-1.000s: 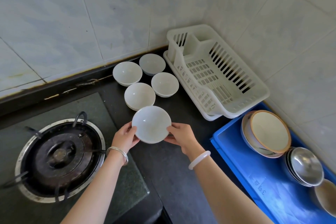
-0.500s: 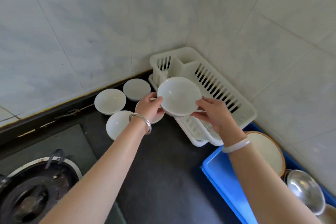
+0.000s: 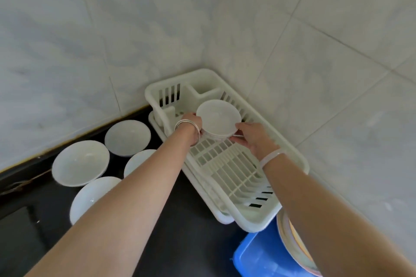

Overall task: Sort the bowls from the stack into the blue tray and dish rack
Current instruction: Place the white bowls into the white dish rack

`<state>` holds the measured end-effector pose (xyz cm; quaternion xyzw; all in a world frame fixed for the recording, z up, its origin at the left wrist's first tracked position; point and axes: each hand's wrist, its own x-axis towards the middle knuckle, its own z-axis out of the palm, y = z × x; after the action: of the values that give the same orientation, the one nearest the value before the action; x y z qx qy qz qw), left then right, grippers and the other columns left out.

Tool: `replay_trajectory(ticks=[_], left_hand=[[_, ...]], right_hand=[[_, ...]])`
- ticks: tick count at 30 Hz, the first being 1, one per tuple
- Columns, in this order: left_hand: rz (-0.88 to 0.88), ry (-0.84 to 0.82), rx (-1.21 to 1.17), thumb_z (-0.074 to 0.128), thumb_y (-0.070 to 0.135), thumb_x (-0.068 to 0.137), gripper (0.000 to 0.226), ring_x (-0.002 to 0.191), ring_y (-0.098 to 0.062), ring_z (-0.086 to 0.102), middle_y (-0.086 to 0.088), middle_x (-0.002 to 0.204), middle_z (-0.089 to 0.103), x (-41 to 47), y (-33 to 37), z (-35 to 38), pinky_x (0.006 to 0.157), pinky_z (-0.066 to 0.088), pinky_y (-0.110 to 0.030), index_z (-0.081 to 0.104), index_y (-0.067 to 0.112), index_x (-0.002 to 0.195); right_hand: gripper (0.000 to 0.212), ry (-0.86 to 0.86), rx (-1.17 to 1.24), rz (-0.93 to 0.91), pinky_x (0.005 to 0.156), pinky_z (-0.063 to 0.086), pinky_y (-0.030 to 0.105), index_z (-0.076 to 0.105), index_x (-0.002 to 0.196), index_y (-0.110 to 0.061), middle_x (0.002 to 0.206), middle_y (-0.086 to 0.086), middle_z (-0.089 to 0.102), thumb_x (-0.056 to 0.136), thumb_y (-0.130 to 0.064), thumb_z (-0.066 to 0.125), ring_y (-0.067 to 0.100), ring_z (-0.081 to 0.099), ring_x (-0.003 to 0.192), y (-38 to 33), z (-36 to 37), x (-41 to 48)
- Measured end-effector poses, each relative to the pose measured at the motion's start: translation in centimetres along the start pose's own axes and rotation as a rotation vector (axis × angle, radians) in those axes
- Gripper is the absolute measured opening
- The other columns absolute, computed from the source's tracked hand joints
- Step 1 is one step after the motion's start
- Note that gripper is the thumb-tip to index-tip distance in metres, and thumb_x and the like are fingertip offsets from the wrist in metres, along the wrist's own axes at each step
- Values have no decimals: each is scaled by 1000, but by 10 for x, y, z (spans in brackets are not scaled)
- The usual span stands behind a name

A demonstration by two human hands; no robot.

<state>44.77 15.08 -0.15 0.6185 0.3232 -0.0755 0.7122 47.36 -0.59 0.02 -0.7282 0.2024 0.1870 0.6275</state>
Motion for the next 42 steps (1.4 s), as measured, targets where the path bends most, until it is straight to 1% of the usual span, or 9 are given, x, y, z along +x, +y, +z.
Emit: replay_trajectory(ticks=[7,11,18,20,23,31,35,38,42], left_hand=[[-47,13,46,31,0,93,37,74,-26,51,-18,109,47,33,-13,7,57,44,-32,45,-1,128],[-41,-2,58,34,3,95,36,93,-32,51,-23,115,51,43,-18,7,81,50,-46,45,-2,128],[-8,13,32,34,3,95,36,94,-29,47,-24,132,48,45,-17,7,70,51,-43,46,-1,129],[-25,15,22,34,3,95,36,92,-30,48,-24,128,49,47,-17,6,83,50,-47,47,0,129],[-41,16,-14,36,4,94,34,82,-30,52,-18,107,51,47,-16,6,72,51,-42,50,1,125],[-41,44,-6,37,10,94,31,64,-14,42,0,69,40,35,-12,0,82,40,-32,39,19,63],[51,12,114,35,12,96,36,79,-19,44,8,70,35,9,-6,-11,82,35,-28,34,27,64],[154,36,202,38,19,96,32,90,-18,42,6,68,41,-23,-3,-25,79,37,-29,43,27,65],[245,50,271,40,33,95,34,100,-23,54,-5,111,62,-79,-13,-54,85,40,-31,60,17,117]], right_hand=[[19,14,-33,30,73,57,34,61,109,4,94,16,66,94,-6,53,27,66,82,14,6,33],[13,10,-14,21,77,57,37,61,99,0,91,14,66,95,-8,52,25,66,79,20,8,39],[30,-6,33,16,83,56,37,55,121,5,116,19,62,97,-12,50,27,63,94,17,13,39],[31,-7,64,45,84,56,37,55,121,3,120,18,61,97,-17,51,28,62,101,16,14,37],[37,-25,115,81,81,54,34,51,127,-1,124,14,58,98,-24,50,28,60,110,15,13,31],[31,19,0,61,76,56,32,55,122,-15,127,6,59,98,-31,44,23,63,90,10,9,8],[32,66,-163,-78,96,49,51,58,118,-7,126,24,57,100,-25,37,39,61,109,4,6,-15],[32,26,-194,-197,92,53,45,56,121,-11,112,8,63,99,-29,39,27,64,95,-3,11,-46],[33,-60,-241,-286,82,54,36,57,122,-16,97,-7,63,98,-31,40,16,63,82,1,27,-98]])
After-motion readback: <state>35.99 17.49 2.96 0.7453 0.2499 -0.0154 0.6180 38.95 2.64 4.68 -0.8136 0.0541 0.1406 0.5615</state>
